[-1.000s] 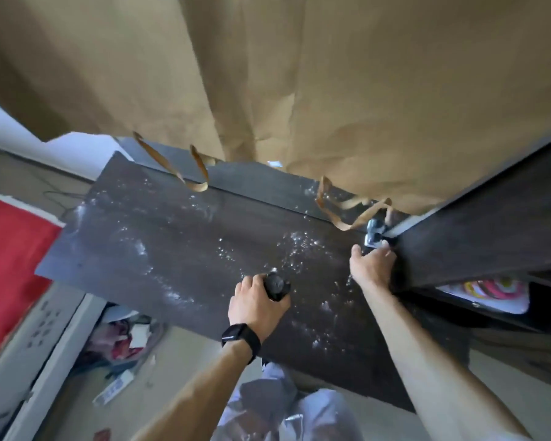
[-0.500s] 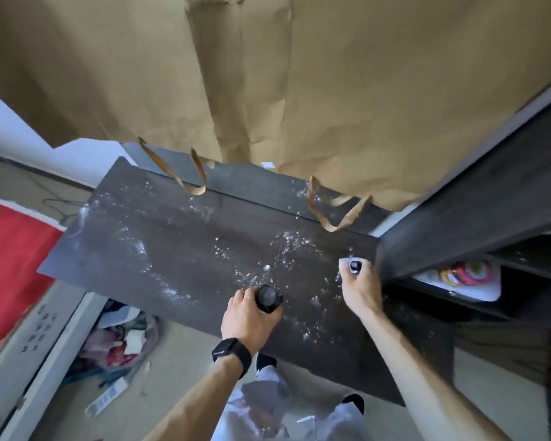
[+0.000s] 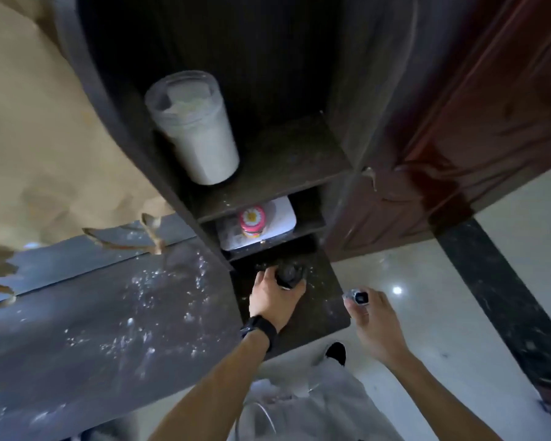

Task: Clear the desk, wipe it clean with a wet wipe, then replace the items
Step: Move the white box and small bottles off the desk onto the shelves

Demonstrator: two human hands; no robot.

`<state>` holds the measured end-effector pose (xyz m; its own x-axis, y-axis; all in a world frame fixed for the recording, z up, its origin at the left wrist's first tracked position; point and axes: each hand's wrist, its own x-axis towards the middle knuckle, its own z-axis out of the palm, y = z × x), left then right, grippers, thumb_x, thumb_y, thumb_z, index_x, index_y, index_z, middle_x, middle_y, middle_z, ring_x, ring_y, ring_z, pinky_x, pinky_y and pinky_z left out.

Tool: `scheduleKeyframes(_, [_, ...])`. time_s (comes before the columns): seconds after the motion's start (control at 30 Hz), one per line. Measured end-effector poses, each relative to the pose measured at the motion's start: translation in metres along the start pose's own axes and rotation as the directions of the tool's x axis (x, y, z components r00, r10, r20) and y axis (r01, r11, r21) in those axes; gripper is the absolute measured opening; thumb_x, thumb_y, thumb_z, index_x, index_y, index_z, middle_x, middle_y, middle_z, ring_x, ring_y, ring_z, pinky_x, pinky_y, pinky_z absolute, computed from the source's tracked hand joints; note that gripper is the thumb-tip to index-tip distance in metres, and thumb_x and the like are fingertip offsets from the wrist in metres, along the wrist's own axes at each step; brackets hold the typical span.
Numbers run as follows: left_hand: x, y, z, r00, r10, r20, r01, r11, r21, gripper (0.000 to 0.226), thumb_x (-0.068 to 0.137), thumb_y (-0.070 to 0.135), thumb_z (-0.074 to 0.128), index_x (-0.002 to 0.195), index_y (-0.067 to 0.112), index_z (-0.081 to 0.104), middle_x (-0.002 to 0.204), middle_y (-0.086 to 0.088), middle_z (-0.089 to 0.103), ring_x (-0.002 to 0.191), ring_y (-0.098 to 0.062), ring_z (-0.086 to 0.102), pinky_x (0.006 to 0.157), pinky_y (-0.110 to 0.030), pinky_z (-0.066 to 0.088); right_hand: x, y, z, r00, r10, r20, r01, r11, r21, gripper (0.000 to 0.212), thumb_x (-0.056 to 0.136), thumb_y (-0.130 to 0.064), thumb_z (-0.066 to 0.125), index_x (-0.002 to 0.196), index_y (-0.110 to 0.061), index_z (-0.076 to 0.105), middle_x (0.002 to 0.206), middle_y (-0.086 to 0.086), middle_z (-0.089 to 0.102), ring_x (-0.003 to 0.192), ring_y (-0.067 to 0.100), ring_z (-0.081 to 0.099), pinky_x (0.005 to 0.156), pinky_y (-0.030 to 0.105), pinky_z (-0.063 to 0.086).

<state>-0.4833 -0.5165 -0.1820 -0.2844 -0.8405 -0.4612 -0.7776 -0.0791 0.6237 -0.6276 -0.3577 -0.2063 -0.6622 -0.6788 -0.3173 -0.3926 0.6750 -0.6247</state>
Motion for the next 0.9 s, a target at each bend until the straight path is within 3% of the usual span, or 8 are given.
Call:
scheduleKeyframes(0.1, [0.013, 0.052, 0.037, 0.992, -0.121, -0.045, 0.11, 0.975, -0.194, 0.061, 0.071, 0.059, 0.074, 0.116, 0.019, 0.062, 0.113, -0.003, 0.062, 0.107, -0.026, 0.06, 0.094, -0.037, 0.05, 0.005, 0.037, -0.026, 0.999, 0.021, -0.04, -0.019, 0.999, 0.029, 0.034, 0.095, -0.042, 0.055, 0.116, -0.016, 0.06, 0.109, 0.005, 0.057, 0.084, 0.008, 0.055, 0.068, 0.016, 0.039])
scheduleKeyframes(0.2, [0.041, 0.085, 0.073, 0.947, -0.317, -0.045, 0.264, 0.853, -0.45, 0.072, 0.052, 0.071, 0.071, 0.104, 0.021, 0.065, 0.1, -0.003, 0.07, 0.092, -0.025, 0.068, 0.086, -0.043, 0.057, 0.012, 0.065, -0.047, 1.0, 0.015, -0.018, -0.014, 0.998, 0.055, 0.033, 0.096, -0.042, 0.055, 0.117, -0.017, 0.059, 0.109, 0.003, 0.055, 0.087, 0.008, 0.055, 0.066, 0.011, 0.039])
scheduleKeyframes(0.3, [0.087, 0.088, 0.114, 0.899, -0.427, -0.1, 0.256, 0.697, -0.67, 0.073, 0.037, 0.07, 0.071, 0.09, 0.02, 0.069, 0.083, -0.005, 0.074, 0.079, -0.026, 0.073, 0.077, -0.046, 0.061, 0.023, 0.087, -0.065, 1.0, 0.012, 0.002, -0.012, 0.998, 0.067, 0.033, 0.095, -0.041, 0.056, 0.117, -0.016, 0.058, 0.109, 0.003, 0.055, 0.093, 0.017, 0.059, 0.074, 0.021, 0.044])
scheduleKeyframes(0.4, [0.096, 0.111, 0.114, 0.846, -0.527, -0.082, 0.259, 0.54, -0.801, 0.068, 0.041, 0.061, 0.078, 0.09, 0.016, 0.067, 0.089, -0.007, 0.073, 0.086, -0.025, 0.071, 0.086, -0.044, 0.058, 0.037, 0.1, -0.079, 1.0, -0.001, 0.001, 0.001, 0.997, 0.077, 0.034, 0.094, -0.04, 0.059, 0.116, -0.015, 0.06, 0.109, 0.004, 0.056, 0.093, 0.019, 0.062, 0.079, 0.027, 0.048])
scheduleKeyframes(0.5, [0.083, 0.134, 0.101, 0.838, -0.539, -0.084, 0.273, 0.548, -0.79, 0.046, 0.066, 0.047, 0.081, 0.096, 0.017, 0.064, 0.098, -0.007, 0.07, 0.092, -0.026, 0.067, 0.089, -0.035, 0.054, 0.056, 0.101, -0.09, 0.999, -0.034, 0.015, 0.033, 0.997, 0.076, 0.033, 0.094, -0.04, 0.06, 0.115, -0.014, 0.061, 0.108, 0.005, 0.057, 0.088, 0.017, 0.063, 0.076, 0.024, 0.048])
scheduleKeyframes(0.57, [0.084, 0.137, 0.098, 0.823, -0.557, -0.109, 0.277, 0.563, -0.779, 0.04, 0.07, 0.042, 0.083, 0.096, 0.019, 0.063, 0.096, -0.003, 0.07, 0.088, -0.023, 0.067, 0.086, -0.032, 0.054, 0.067, 0.1, -0.094, 0.998, -0.054, 0.016, 0.053, 0.996, 0.076, 0.035, 0.094, -0.04, 0.061, 0.115, -0.012, 0.06, 0.108, 0.005, 0.057, 0.087, 0.018, 0.064, 0.075, 0.025, 0.05])
scheduleKeyframes(0.7, [0.094, 0.137, 0.102, 0.836, -0.52, -0.173, 0.235, 0.626, -0.744, 0.049, 0.07, 0.041, 0.082, 0.112, 0.019, 0.068, 0.108, -0.004, 0.072, 0.098, -0.024, 0.068, 0.095, -0.038, 0.054, 0.077, 0.1, -0.094, 0.997, -0.08, 0.021, 0.078, 0.994, 0.074, 0.039, 0.094, -0.042, 0.06, 0.119, -0.012, 0.059, 0.11, 0.004, 0.057, 0.091, 0.02, 0.064, 0.081, 0.03, 0.052])
scheduleKeyframes(0.9, [0.081, 0.143, 0.105, 0.862, -0.464, -0.206, 0.187, 0.668, -0.72, 0.049, 0.084, 0.019, 0.073, 0.131, 0.018, 0.061, 0.122, -0.006, 0.068, 0.113, -0.027, 0.062, 0.096, -0.03, 0.047, 0.08, 0.11, -0.096, 0.994, -0.095, 0.047, 0.091, 0.993, 0.07, 0.039, 0.093, -0.041, 0.061, 0.12, -0.013, 0.059, 0.111, 0.004, 0.057, 0.089, 0.018, 0.064, 0.079, 0.025, 0.049])
